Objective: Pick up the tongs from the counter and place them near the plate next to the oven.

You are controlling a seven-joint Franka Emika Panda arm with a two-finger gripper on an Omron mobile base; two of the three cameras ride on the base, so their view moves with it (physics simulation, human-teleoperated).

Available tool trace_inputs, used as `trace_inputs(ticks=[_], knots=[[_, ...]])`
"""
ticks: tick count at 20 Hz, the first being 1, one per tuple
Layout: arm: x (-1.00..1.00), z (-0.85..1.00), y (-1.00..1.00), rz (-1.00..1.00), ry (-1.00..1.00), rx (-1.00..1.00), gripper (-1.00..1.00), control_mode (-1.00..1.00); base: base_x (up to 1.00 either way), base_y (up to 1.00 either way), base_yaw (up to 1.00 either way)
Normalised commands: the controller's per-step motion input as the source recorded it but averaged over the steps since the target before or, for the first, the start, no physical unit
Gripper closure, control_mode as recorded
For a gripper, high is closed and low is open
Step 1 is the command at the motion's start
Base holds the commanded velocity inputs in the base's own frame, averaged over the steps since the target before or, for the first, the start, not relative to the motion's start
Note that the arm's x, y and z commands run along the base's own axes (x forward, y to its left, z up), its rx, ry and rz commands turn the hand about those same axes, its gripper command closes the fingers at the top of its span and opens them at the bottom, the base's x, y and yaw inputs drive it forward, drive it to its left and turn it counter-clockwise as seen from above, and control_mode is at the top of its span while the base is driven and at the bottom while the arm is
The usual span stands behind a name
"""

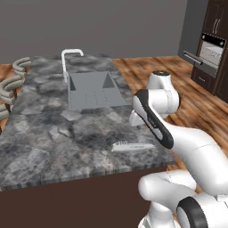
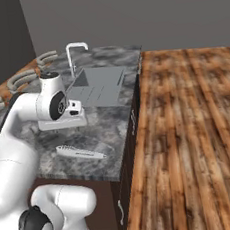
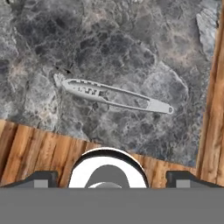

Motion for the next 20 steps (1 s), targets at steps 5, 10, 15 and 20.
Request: trace_inputs(ticks=[5,10,15,20], knots=[[0.00,-0.29,0.02,0.38,0.05,0.00,-1.00,-1.00,0.00,0.00,0.00],[0.00,-0.08,0.00,0.49,0.10,0.00,-1.00,-1.00,0.00,0.00,0.00],[0.00,-0.03,0.00,0.48,0.11,-0.02,-1.00,-1.00,0.00,0.00,0.00],[0.00,-0.08,0.00,0.40,0.05,-0.06,-1.00,-1.00,0.00,0.00,0.00]])
